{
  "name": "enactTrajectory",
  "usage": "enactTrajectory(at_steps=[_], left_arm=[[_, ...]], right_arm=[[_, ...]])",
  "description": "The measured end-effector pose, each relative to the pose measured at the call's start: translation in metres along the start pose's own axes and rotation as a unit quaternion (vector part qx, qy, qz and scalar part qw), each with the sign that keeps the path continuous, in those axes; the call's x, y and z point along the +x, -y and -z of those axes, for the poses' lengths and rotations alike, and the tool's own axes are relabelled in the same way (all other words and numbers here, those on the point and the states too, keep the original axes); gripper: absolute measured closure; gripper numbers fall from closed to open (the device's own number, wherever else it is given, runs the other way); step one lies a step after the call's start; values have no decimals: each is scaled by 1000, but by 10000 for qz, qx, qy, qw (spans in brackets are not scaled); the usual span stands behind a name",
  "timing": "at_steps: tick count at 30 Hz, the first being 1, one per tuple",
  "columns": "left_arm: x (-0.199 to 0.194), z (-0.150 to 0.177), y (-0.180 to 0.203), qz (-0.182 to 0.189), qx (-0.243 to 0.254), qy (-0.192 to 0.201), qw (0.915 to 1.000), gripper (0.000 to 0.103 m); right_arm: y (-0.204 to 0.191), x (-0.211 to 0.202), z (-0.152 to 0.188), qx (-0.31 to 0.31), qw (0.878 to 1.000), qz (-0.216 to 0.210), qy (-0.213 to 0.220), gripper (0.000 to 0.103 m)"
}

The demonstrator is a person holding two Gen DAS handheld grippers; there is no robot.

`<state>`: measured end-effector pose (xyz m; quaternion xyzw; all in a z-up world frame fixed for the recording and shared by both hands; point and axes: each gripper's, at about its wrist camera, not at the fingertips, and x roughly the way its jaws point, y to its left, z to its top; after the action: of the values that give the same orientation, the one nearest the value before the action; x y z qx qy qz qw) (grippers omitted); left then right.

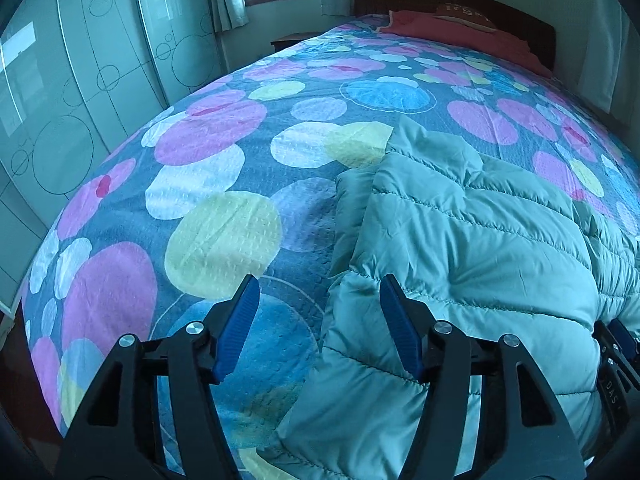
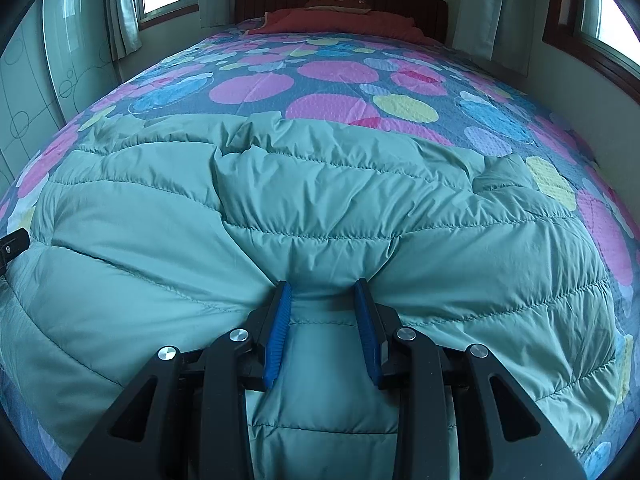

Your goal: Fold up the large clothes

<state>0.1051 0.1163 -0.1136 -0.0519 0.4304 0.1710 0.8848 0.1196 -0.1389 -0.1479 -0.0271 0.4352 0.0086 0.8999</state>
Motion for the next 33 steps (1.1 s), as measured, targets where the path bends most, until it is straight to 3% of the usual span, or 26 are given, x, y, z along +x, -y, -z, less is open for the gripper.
enactTrajectory(at_steps=[4, 10, 15, 19, 21, 23, 28, 33], left_arm=[[8, 3, -3, 224, -198, -318, 9990, 37], [10, 2, 2, 414, -275, -370, 9981, 37], [28, -2, 2, 799, -538, -746, 9926, 36], [36, 4, 1, 942, -726, -798, 9897, 32], [38, 7, -1, 1080, -897, -816, 9867, 37], [36, 9, 4, 1223, -826, -768, 9861, 57], [29, 10, 14, 1290, -697, -596, 9874, 83], [13, 5, 13, 1383, -724, -385, 9870, 95]], right_arm=[[0, 0, 0, 0, 10000, -3, 2, 70], [0, -1, 0, 0, 10000, -2, 5, 70], [0, -1, 0, 13, 10000, -12, 8, 70], [0, -1, 0, 3, 10000, -2, 13, 70], [0, -1, 0, 10, 10000, -9, 14, 70], [0, -1, 1, 12, 10000, -9, 15, 70], [0, -1, 1, 11, 10000, -10, 19, 70], [0, -2, 0, 15, 10000, -11, 26, 70]])
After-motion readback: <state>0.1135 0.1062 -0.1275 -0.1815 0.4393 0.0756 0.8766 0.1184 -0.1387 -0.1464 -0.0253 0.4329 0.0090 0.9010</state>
